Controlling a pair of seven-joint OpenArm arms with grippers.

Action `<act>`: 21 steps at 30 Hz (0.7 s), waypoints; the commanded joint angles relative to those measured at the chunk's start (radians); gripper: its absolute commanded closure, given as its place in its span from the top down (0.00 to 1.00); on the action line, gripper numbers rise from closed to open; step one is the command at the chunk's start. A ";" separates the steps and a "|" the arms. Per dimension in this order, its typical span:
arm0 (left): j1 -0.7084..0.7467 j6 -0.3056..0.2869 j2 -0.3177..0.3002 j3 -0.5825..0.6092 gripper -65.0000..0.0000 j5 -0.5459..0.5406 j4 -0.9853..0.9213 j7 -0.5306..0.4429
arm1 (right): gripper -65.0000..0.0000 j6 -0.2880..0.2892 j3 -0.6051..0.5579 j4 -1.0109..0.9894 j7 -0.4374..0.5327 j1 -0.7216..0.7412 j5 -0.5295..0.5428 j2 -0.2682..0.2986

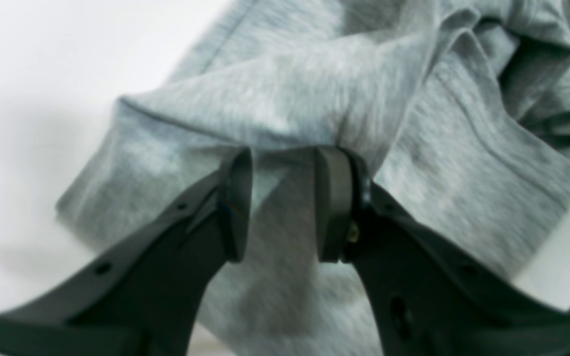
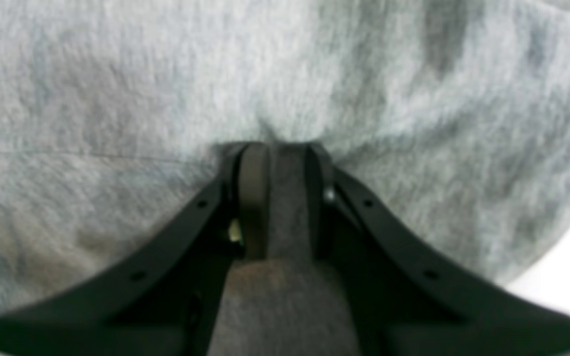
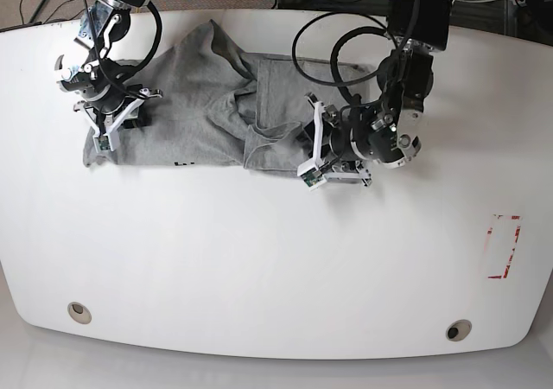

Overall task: Layout the t-shirt on the table in an organized manner, then fold the t-shirt properly
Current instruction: 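Fold the held end over onto the strip middle with the left gripper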

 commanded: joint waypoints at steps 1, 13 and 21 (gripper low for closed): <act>-0.050 0.000 0.018 0.004 0.30 -0.011 -0.024 -0.015 | 0.19 -0.002 0.001 -0.008 -0.080 -0.013 -0.048 0.001; -0.164 0.003 0.089 0.006 0.30 -0.010 -0.118 -0.104 | 0.19 -0.002 0.001 -0.008 -0.080 -0.018 0.008 0.001; -0.219 0.006 0.152 0.006 0.30 -0.008 -0.167 -0.140 | 0.19 -0.002 0.001 -0.008 -0.080 -0.018 0.011 0.001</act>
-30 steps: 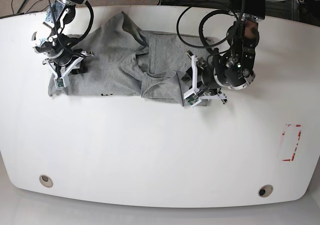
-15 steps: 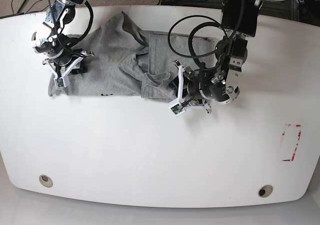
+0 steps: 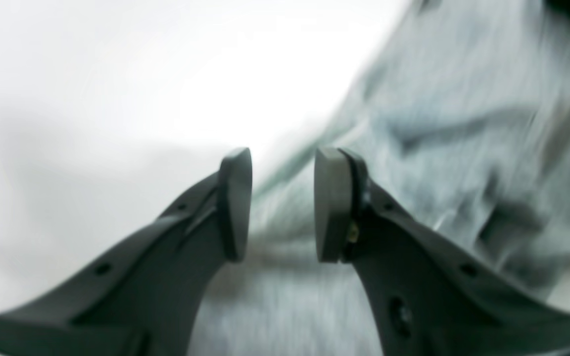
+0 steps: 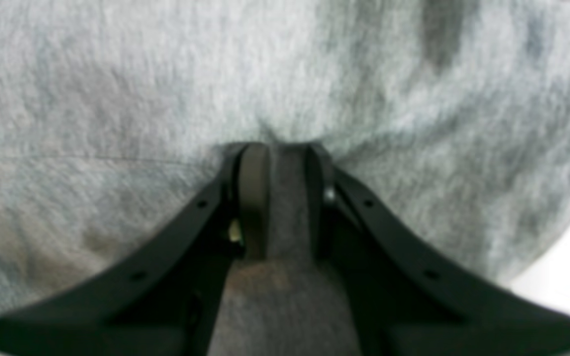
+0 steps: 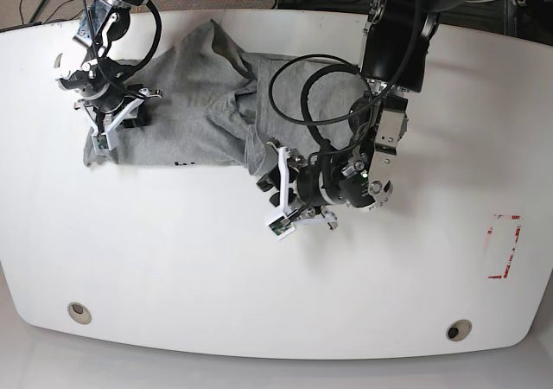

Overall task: Layout the t-shirt on the table in an organized manner, then fold the t-shirt properly
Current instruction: 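Fold the held end over onto the strip middle with the left gripper, then open the left gripper and lift it off the folded section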

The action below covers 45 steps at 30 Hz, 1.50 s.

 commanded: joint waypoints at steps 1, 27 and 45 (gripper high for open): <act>-0.028 -0.002 0.022 0.000 0.30 -0.017 0.014 -0.026 | 0.19 -0.001 -0.002 -0.007 -0.072 -0.010 -0.035 0.000; 0.330 -0.008 -0.206 -0.111 0.07 -0.086 0.412 0.049 | 0.19 -0.001 -0.003 -0.007 -0.072 0.013 -0.038 0.003; 0.339 -0.005 -0.236 -0.215 0.07 -0.083 0.184 -0.055 | 0.20 -0.001 -0.003 0.047 -0.074 0.021 -0.035 0.003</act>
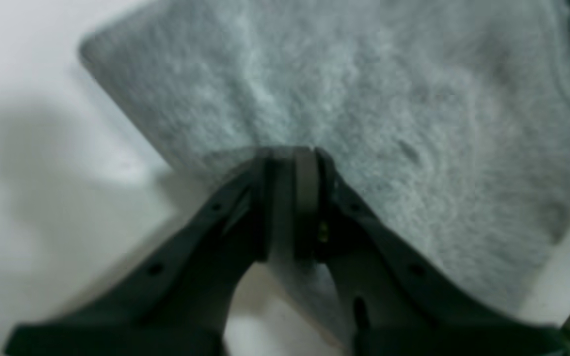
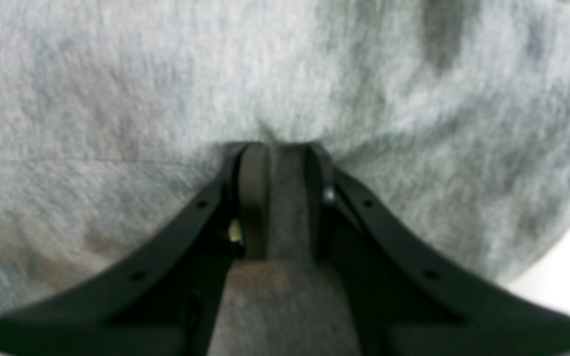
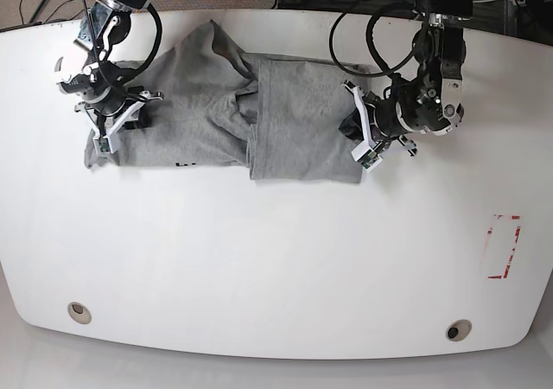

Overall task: Layout the t-shirt on the table in an organized manner, then fold the t-shirt properly
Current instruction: 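Open the left gripper and lift it off the folded section, then regrasp the shirt end with the right gripper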

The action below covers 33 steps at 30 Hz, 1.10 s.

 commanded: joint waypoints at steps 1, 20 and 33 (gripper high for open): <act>-0.033 -0.002 -0.006 -0.003 0.07 -0.015 -0.037 -0.034 | 0.20 -0.001 -0.002 0.043 -0.037 -0.001 -0.027 0.003; -0.049 -0.002 -0.052 -0.005 0.07 -0.016 -0.189 -0.114 | 0.73 -0.001 0.006 0.379 -0.346 0.086 0.102 0.011; -0.047 0.001 -0.096 -0.008 0.07 -0.016 -0.223 -0.164 | 0.77 -0.001 0.288 0.247 -0.448 0.181 0.382 0.051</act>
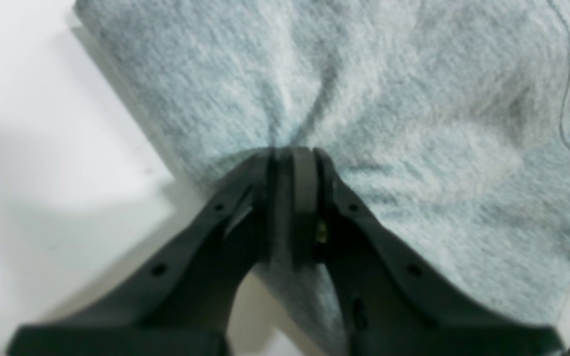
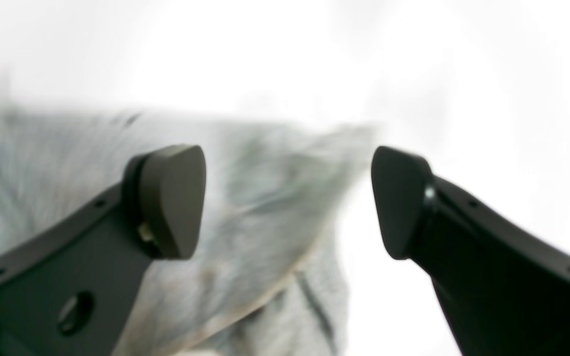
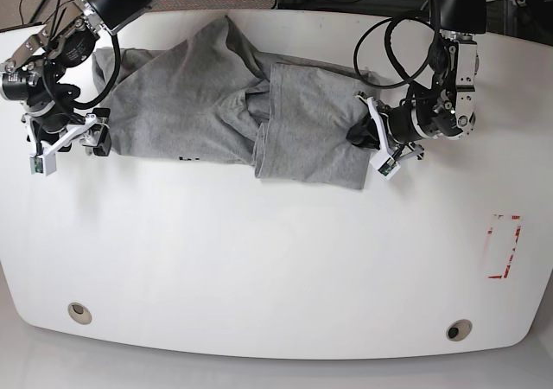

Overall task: Layout the t-shirt on the table in an organized manner, then fold the t-shirt properly
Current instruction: 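Regrasp the shirt end with the right gripper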

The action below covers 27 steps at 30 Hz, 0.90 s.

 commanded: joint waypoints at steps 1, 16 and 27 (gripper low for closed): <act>0.000 0.019 -0.023 -0.007 0.07 0.059 -0.030 0.024 | 0.77 0.004 0.014 -0.051 0.012 0.014 0.064 0.040; 0.006 0.015 -0.037 -0.092 0.07 0.059 -0.080 0.020 | 0.77 0.004 0.078 -0.373 0.012 -0.035 0.214 0.133; 0.004 0.015 -0.037 -0.097 0.07 0.059 -0.077 0.020 | 0.77 0.004 0.066 -0.419 0.012 -0.075 0.217 0.115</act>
